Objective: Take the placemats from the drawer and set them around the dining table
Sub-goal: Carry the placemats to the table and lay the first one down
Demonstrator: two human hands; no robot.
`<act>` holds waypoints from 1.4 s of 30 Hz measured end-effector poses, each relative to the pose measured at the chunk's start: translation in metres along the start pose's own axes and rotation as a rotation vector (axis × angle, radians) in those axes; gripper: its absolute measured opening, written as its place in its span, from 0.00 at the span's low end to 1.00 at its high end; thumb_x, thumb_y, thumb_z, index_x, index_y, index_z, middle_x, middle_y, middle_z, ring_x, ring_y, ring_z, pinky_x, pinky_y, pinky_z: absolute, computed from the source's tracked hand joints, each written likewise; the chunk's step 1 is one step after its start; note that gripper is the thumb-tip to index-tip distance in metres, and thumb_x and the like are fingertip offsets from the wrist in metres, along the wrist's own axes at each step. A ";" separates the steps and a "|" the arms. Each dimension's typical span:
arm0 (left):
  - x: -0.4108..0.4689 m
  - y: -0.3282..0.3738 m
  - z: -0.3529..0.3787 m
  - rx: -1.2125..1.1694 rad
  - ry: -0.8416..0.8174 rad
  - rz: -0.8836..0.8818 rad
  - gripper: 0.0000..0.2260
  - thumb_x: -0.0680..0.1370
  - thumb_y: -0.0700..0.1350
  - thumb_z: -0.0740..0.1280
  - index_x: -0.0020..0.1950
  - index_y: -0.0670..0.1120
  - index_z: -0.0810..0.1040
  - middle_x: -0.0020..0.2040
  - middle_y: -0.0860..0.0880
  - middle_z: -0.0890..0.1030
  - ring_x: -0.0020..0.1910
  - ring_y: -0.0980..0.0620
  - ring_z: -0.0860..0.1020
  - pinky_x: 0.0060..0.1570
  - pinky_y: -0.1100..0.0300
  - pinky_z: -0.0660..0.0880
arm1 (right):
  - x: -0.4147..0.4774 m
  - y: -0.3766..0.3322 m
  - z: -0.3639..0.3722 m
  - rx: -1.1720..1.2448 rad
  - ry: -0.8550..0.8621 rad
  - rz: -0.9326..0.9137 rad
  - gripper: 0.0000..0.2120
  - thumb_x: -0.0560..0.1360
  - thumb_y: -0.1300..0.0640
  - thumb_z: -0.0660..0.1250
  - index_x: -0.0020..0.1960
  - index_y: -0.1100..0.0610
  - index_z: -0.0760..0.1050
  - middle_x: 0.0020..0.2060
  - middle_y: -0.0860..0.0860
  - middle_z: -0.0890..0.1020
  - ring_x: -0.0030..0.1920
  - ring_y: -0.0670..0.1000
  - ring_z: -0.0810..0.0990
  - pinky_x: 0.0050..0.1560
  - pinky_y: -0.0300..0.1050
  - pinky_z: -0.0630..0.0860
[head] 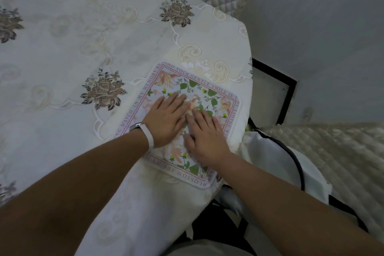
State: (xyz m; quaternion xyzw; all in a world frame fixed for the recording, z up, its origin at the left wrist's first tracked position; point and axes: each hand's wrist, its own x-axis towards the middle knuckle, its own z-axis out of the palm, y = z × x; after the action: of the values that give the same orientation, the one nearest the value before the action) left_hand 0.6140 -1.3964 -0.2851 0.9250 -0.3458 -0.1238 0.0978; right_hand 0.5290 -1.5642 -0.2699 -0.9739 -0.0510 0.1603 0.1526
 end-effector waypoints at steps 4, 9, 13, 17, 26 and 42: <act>0.038 -0.007 -0.005 0.028 -0.015 0.000 0.24 0.83 0.54 0.46 0.79 0.50 0.52 0.80 0.50 0.52 0.78 0.50 0.47 0.75 0.47 0.46 | 0.041 0.014 -0.005 -0.075 0.047 0.021 0.30 0.82 0.40 0.47 0.81 0.51 0.48 0.81 0.48 0.48 0.80 0.53 0.45 0.77 0.55 0.40; 0.071 -0.022 -0.012 0.069 -0.017 -0.012 0.28 0.81 0.61 0.45 0.79 0.52 0.49 0.80 0.51 0.50 0.78 0.50 0.46 0.75 0.44 0.45 | 0.076 0.043 -0.022 -0.115 0.088 0.032 0.30 0.81 0.39 0.45 0.81 0.48 0.50 0.81 0.49 0.50 0.80 0.54 0.47 0.78 0.57 0.43; 0.086 -0.036 -0.021 0.105 -0.036 -0.056 0.32 0.78 0.67 0.43 0.79 0.55 0.45 0.80 0.52 0.46 0.78 0.50 0.43 0.75 0.44 0.44 | 0.084 0.067 -0.032 -0.106 0.098 0.096 0.31 0.81 0.38 0.45 0.81 0.47 0.47 0.81 0.50 0.49 0.80 0.54 0.46 0.78 0.56 0.43; 0.084 -0.041 -0.022 0.094 -0.010 -0.207 0.33 0.78 0.68 0.42 0.79 0.54 0.43 0.80 0.52 0.44 0.78 0.50 0.42 0.75 0.45 0.43 | 0.081 0.075 -0.035 -0.090 0.098 0.168 0.33 0.80 0.36 0.44 0.81 0.48 0.44 0.81 0.50 0.46 0.80 0.54 0.42 0.78 0.56 0.41; 0.017 -0.061 -0.016 0.008 0.034 -0.373 0.35 0.78 0.67 0.43 0.79 0.48 0.42 0.80 0.49 0.43 0.78 0.49 0.42 0.75 0.46 0.44 | 0.043 0.082 -0.027 0.026 0.131 0.366 0.36 0.80 0.37 0.45 0.81 0.55 0.43 0.80 0.55 0.44 0.79 0.57 0.40 0.78 0.56 0.39; -0.074 0.012 0.018 0.078 -0.032 -0.119 0.29 0.80 0.62 0.46 0.79 0.52 0.48 0.80 0.49 0.47 0.78 0.48 0.43 0.75 0.45 0.44 | -0.040 -0.026 0.037 -0.089 0.021 0.041 0.33 0.81 0.38 0.46 0.81 0.52 0.47 0.80 0.56 0.45 0.79 0.59 0.41 0.77 0.60 0.40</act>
State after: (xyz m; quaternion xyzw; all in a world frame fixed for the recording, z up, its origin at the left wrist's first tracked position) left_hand 0.5473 -1.3578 -0.2871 0.9449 -0.2963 -0.1304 0.0488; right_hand 0.4780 -1.5347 -0.2835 -0.9821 -0.0364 0.1508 0.1064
